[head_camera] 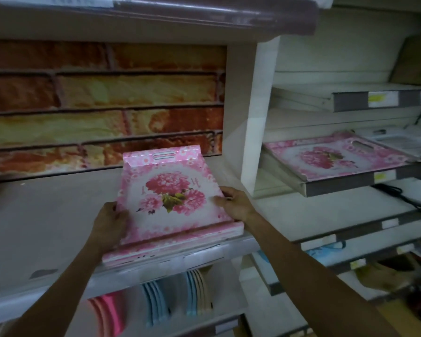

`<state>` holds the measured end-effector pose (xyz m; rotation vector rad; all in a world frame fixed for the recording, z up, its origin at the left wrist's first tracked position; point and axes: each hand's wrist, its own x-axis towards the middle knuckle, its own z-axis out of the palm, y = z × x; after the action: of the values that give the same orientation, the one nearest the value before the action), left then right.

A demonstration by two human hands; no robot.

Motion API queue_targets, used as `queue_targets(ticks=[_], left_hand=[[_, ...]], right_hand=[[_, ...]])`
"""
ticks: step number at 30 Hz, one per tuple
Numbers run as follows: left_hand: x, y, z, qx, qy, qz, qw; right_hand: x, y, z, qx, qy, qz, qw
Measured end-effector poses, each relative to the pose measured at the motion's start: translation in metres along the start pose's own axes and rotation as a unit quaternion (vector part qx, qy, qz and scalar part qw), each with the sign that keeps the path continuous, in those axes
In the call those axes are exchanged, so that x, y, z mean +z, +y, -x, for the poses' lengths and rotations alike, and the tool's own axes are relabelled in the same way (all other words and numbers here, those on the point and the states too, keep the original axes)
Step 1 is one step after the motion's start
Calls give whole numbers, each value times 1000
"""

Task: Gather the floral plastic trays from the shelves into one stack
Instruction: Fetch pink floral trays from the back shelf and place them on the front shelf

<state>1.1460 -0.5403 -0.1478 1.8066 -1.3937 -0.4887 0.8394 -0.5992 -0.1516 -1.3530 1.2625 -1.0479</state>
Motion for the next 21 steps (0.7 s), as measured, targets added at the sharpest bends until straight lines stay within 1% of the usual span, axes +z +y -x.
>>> queue_targets(ticks=[2, 4, 6, 8, 9, 11, 13, 15, 17, 20, 21], left_hand=[[-4, -1, -1, 5, -22, -5, 1000], [-10, 0, -1, 9, -31, 10, 999], [-14, 7, -3, 0, -1, 8, 1000], [-12, 21, -7, -10, 65, -12, 998], [-7, 30, -10, 1, 93, -31, 995], [4, 56, -9, 66, 132, -40, 988], [22, 87, -2, 135, 138, -31, 981], [46, 116, 7, 178, 104, -10, 978], [75, 149, 17, 192, 58, 35, 979], [113, 191, 26, 223, 16, 74, 972], [130, 206, 28, 215, -7, 110, 970]], right_hand=[[-9, -3, 3, -2, -2, 15, 1000], [-25, -6, 9, -7, 9, -1, 1000], [-47, -8, 17, -28, 15, -38, 999], [-71, -12, 27, -53, 17, -60, 997], [-83, -13, 32, -65, 17, -68, 995], [-105, -15, 40, -91, 23, -73, 993], [-130, -16, 47, -115, 37, -66, 991], [-156, -13, 54, -139, 50, -55, 988], [-185, -8, 58, -158, 66, -31, 985], [-217, -1, 65, -181, 87, 24, 979], [-230, 2, 67, -187, 95, 44, 977]])
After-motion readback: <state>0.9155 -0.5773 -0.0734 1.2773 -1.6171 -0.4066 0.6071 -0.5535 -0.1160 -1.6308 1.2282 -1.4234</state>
